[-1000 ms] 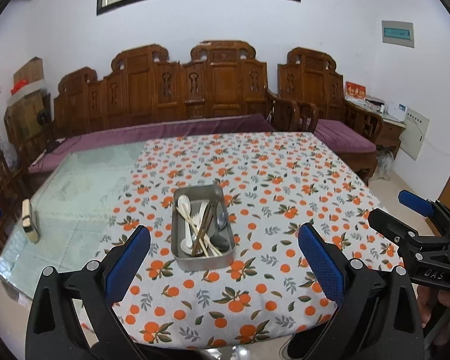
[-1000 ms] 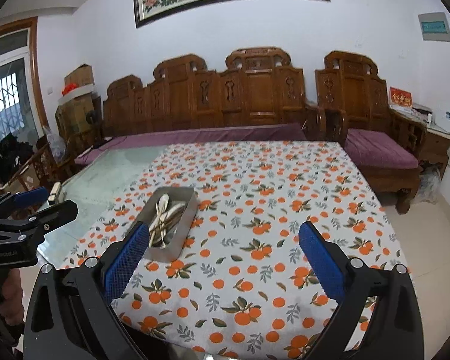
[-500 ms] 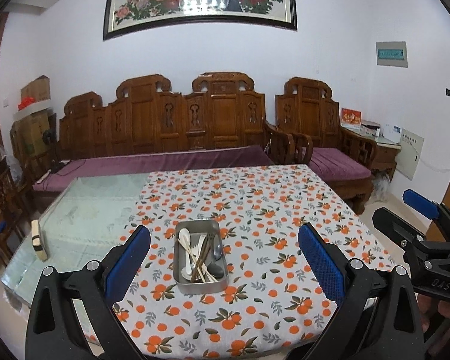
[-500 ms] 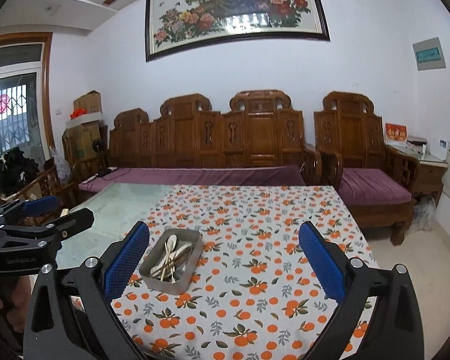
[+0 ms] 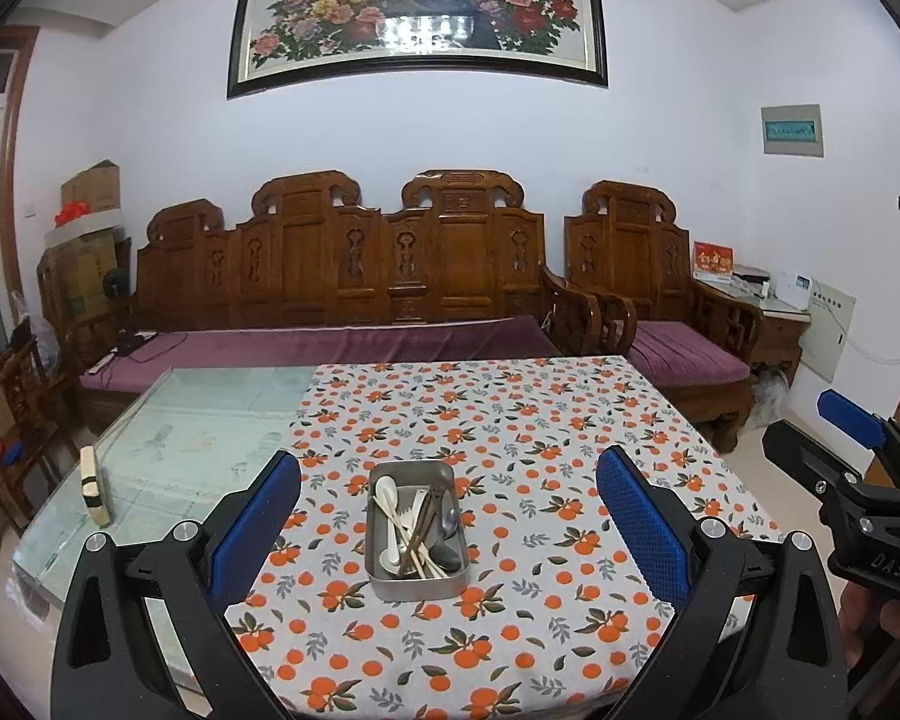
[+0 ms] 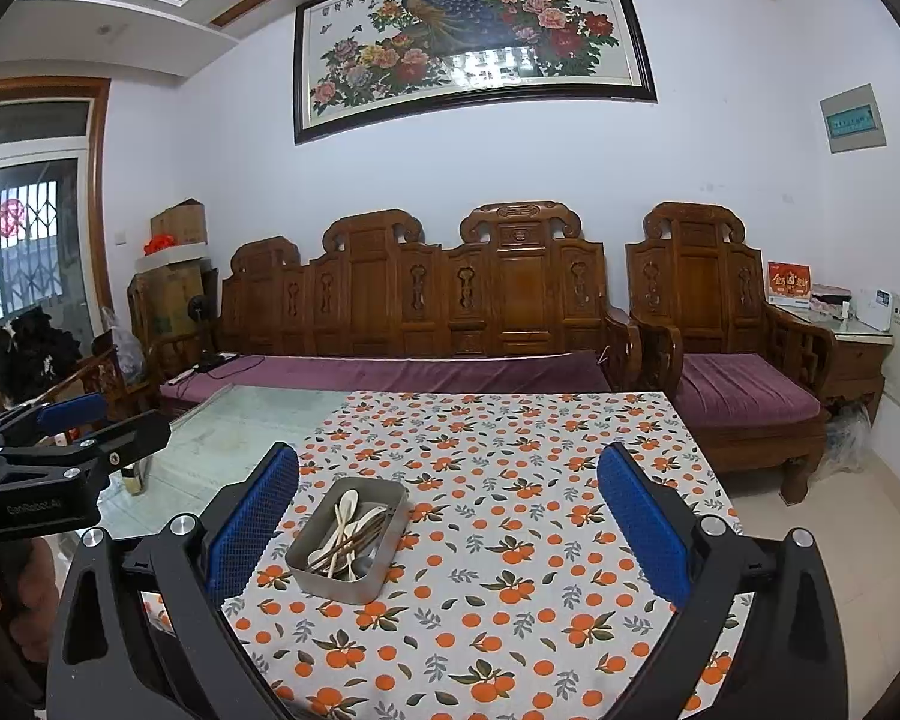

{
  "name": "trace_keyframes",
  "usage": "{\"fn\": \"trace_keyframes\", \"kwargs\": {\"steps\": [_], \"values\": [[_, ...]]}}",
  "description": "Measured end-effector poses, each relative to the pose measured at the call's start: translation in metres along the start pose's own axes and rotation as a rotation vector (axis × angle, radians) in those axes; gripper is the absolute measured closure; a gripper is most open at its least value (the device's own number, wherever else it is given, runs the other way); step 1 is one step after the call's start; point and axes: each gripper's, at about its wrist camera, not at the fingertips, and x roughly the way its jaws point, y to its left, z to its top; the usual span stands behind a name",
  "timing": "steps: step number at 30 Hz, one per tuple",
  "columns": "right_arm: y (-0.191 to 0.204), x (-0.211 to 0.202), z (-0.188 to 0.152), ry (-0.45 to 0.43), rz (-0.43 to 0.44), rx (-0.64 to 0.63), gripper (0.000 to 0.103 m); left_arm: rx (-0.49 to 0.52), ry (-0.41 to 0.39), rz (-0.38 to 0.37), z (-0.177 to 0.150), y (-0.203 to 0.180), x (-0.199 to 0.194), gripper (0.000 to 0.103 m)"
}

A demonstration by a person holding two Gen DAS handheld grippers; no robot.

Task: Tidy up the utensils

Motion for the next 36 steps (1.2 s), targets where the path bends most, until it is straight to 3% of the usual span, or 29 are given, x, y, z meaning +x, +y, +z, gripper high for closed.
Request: {"fn": "trace_keyframes", "kwargs": {"steps": [36], "values": [[0.0045, 0.0012, -0.0003, 0.003, -0.002, -0.010, 0.003, 0.002, -0.002, 0.005, -0.0027, -0.0002, 0.0010, 0.008]]}}
